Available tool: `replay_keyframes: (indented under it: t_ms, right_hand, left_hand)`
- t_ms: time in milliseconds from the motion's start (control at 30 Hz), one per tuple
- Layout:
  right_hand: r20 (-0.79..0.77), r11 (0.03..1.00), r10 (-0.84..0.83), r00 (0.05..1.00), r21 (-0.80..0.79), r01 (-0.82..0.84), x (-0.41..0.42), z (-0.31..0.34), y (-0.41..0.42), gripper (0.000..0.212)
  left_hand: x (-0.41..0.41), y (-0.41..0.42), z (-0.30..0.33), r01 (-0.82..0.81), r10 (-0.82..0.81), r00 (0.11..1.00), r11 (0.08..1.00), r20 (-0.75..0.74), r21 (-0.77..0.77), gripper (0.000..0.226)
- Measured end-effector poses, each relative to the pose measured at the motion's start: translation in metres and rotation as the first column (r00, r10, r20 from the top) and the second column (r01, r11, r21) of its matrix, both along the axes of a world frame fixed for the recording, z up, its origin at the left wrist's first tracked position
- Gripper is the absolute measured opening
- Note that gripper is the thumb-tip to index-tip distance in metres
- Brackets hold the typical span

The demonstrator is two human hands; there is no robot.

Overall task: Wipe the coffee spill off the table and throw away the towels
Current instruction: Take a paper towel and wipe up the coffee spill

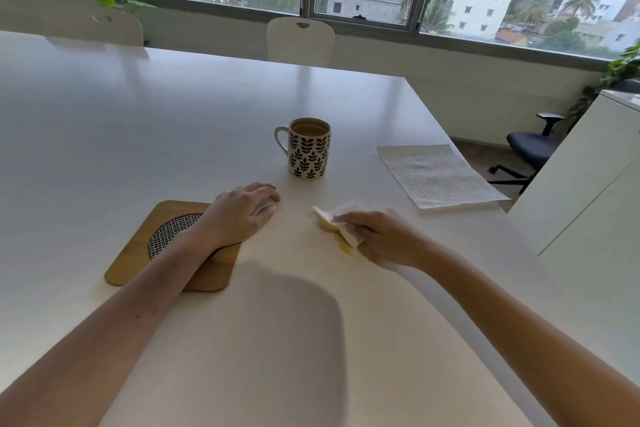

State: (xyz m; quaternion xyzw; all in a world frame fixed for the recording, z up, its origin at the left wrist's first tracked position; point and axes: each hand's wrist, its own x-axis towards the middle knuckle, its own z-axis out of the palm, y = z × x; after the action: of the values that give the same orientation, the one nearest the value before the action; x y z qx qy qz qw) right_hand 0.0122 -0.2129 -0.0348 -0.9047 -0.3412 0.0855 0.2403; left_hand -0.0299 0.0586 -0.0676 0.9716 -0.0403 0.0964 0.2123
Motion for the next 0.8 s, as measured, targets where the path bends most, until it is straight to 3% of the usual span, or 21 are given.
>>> replay_keyframes:
  t_ms: [133, 233, 333, 467, 633, 700, 800]
  right_hand:
    - [-0.064, 0.97, 0.241, 0.968, -0.013, -0.243, -0.011, -0.003, -0.012, 0.035]
    - [-0.055, 0.955, 0.287, 0.956, -0.053, -0.29, -0.008, 0.007, -0.034, 0.031]
    - [0.051, 0.979, 0.168, 0.985, -0.122, -0.161, 0.0, 0.02, -0.057, 0.03]
    - [0.165, 0.989, -0.147, 0.975, 0.018, 0.146, -0.004, 0.019, -0.065, 0.024]
    - [0.315, 0.947, -0.27, 0.91, -0.081, 0.309, -0.043, -0.018, -0.033, 0.024]
    - [0.316, 0.955, -0.247, 0.916, -0.081, 0.285, -0.056, -0.024, -0.022, 0.029]
    - [0.264, 0.996, -0.093, 0.96, 0.013, 0.093, -0.074, -0.024, -0.006, 0.028]
  left_hand:
    - [0.0, 0.001, 0.0, 0.002, -0.002, 1.0, 1.0, -0.001, -0.001, 0.025]
    - [0.0, 0.001, 0.0, 0.002, -0.002, 1.0, 1.0, -0.006, -0.002, 0.026]
    - [0.0, 0.001, -0.001, 0.007, -0.007, 1.0, 1.0, -0.007, 0.004, 0.026]
    - [0.0, 0.001, -0.001, 0.009, -0.009, 1.0, 1.0, -0.01, 0.007, 0.027]
    - [0.002, 0.001, -0.001, 0.003, -0.003, 1.0, 1.0, -0.013, 0.014, 0.027]
    - [0.002, 0.001, -0.002, 0.004, -0.003, 1.0, 1.0, -0.011, 0.017, 0.027]
    - [0.002, 0.002, -0.003, 0.001, -0.001, 1.0, 1.0, 0.003, 0.01, 0.026]
